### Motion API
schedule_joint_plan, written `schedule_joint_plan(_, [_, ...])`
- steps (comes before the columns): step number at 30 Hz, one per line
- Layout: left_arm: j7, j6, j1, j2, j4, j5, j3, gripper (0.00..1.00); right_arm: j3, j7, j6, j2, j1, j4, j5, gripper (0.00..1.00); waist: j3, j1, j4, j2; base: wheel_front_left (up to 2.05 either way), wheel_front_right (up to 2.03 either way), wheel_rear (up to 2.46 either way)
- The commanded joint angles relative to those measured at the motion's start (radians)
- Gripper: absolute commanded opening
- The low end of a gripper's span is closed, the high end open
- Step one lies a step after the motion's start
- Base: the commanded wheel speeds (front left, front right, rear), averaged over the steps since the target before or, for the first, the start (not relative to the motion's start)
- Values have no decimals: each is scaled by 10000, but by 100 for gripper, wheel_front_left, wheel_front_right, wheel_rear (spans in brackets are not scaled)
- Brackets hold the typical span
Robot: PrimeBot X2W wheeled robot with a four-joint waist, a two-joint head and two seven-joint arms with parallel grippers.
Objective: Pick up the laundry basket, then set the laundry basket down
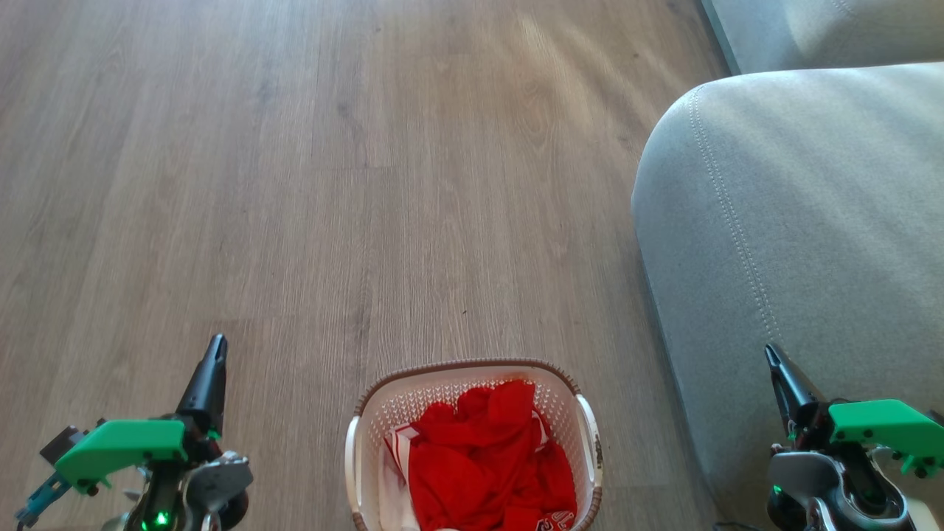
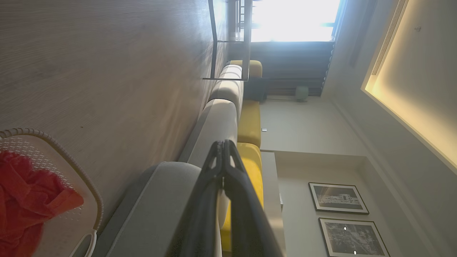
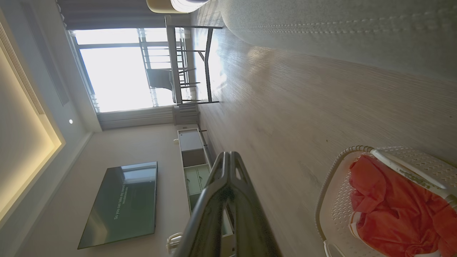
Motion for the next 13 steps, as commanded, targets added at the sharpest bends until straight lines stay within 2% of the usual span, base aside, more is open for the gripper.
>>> schedule_joint_plan(1, [96,-67,-604,97,-295,49,394,0,174,64,69,-151,-484,-313,-2,0,0,0,1,-1,0,0,0])
schedule_joint_plan(13, [127,-67,-608,69,-293,82,432,0,153,81,69,-136,-486,-312,-20,0,0,0,1,-1,0,0,0])
